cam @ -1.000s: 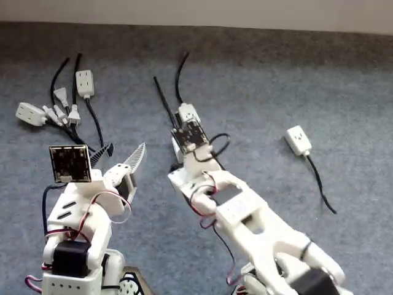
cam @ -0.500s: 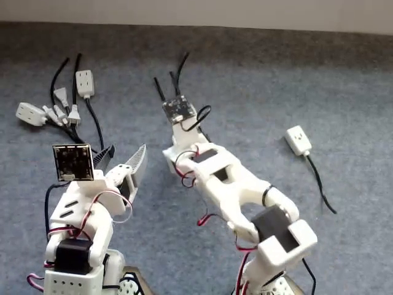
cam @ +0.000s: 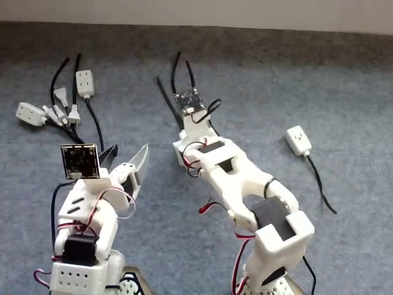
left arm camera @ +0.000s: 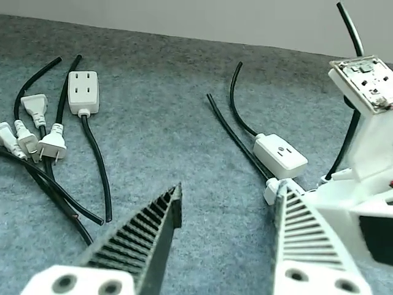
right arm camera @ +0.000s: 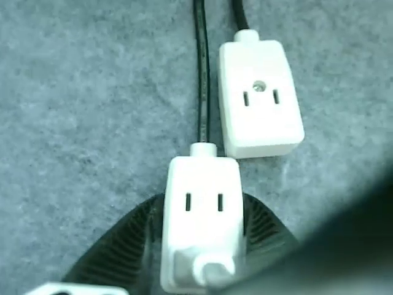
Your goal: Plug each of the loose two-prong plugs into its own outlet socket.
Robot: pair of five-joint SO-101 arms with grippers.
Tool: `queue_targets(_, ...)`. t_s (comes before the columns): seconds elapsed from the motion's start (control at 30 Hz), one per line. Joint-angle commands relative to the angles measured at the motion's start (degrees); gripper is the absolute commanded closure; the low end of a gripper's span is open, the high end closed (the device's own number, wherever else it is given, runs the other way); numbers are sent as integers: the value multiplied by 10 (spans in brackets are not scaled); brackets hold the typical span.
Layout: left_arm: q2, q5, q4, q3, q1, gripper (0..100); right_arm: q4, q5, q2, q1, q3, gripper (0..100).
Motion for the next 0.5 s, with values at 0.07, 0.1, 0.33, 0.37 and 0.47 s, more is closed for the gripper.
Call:
queue_targets(0.07, -2, 3, -35, 13, -2, 752, 126, -3, -143, 10, -26, 932)
queue_targets(0.1, -2, 3, -37, 14, -2, 752, 146, -3, -168, 11, -26, 932)
queue_targets(0.33, -2, 3, -38, 16, -2, 752, 264, 33, -383, 26, -26, 932)
queue_targets(0.37, -2, 3, -38, 20, -2, 752, 279, 50, -415, 34, -26, 932)
queue_targets(0.47, -2, 3, -38, 22, -2, 752, 307, 98, -497, 87, -23, 932)
